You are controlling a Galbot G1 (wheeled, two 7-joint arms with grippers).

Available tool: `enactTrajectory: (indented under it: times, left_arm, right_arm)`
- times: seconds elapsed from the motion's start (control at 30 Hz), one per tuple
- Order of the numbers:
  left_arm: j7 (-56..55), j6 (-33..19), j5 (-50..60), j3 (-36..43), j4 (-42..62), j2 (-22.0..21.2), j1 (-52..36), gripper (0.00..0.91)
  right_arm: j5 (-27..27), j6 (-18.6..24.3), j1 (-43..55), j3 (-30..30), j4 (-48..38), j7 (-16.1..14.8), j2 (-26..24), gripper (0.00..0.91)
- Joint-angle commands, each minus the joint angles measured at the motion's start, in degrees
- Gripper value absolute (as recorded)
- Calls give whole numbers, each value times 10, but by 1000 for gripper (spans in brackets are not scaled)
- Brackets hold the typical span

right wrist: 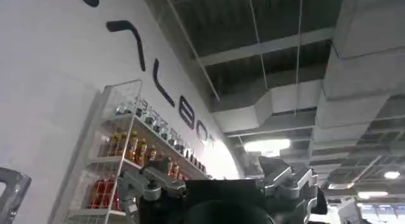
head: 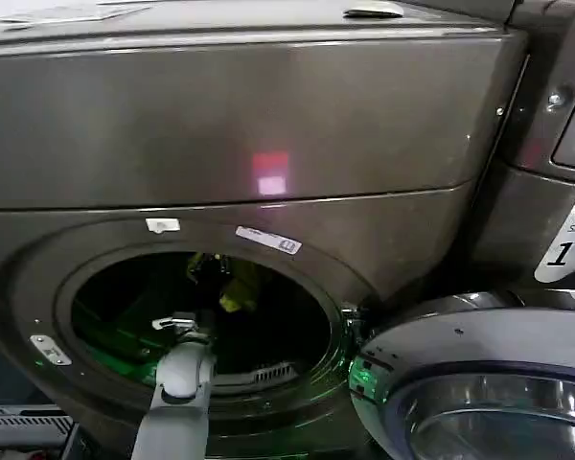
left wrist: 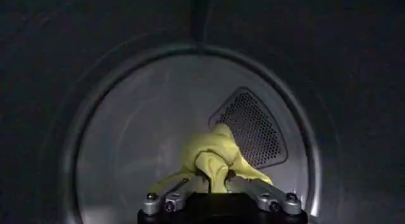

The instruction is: Grasp the clothes from the dryer.

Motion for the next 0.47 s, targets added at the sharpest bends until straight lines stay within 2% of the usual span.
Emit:
enactTrajectory:
  times: [0.03, 0.47]
  left_arm:
    - [-3, 4, -2, -2, -11, 0, 6, 0]
    - [-2, 5, -5, -1, 1, 3, -6, 0]
  right_arm:
    - [-1, -2, -3, 11, -3, -5, 1, 907]
    - [-3, -6, -2, 13, -1, -11, 4, 907]
